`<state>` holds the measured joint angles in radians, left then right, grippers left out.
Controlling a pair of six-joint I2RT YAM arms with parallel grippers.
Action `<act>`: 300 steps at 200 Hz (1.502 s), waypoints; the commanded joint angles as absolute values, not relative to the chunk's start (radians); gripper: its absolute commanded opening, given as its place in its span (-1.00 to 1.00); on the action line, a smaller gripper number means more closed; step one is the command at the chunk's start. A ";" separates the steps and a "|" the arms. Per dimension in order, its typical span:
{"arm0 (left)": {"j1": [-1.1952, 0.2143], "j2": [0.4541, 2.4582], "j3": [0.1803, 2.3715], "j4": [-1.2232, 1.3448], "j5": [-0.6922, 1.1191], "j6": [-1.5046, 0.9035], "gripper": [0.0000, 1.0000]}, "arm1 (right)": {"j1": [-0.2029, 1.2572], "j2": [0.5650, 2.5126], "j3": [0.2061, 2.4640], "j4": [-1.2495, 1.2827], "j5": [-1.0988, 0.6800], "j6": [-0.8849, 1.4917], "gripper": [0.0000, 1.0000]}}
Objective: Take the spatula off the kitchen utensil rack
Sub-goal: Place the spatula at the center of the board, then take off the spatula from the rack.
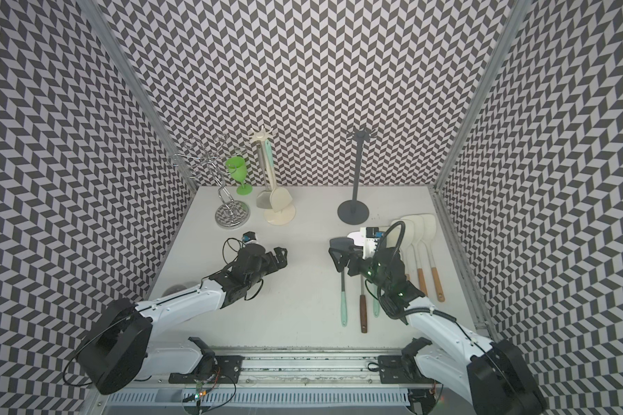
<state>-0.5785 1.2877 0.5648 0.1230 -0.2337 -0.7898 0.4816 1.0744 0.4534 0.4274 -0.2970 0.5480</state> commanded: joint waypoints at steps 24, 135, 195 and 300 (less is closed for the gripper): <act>-0.480 1.190 0.592 0.204 -0.309 -0.758 1.00 | 0.515 1.230 0.607 0.642 -0.336 0.497 0.98; -0.270 1.226 0.579 0.354 -0.018 -0.552 1.00 | 0.586 1.698 1.103 0.698 -0.277 0.329 0.93; -0.270 1.166 0.493 0.434 -0.010 -0.573 1.00 | 0.587 1.968 1.412 0.732 -0.349 0.332 0.59; -0.268 1.169 0.475 0.455 -0.025 -0.586 1.00 | 0.583 2.347 1.907 0.671 -0.334 0.404 0.26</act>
<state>-0.2684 1.1706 0.4805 0.4259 -0.0330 -0.5819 0.5808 2.2913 1.8347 0.6327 -0.3290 0.3687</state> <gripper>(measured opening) 0.996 0.635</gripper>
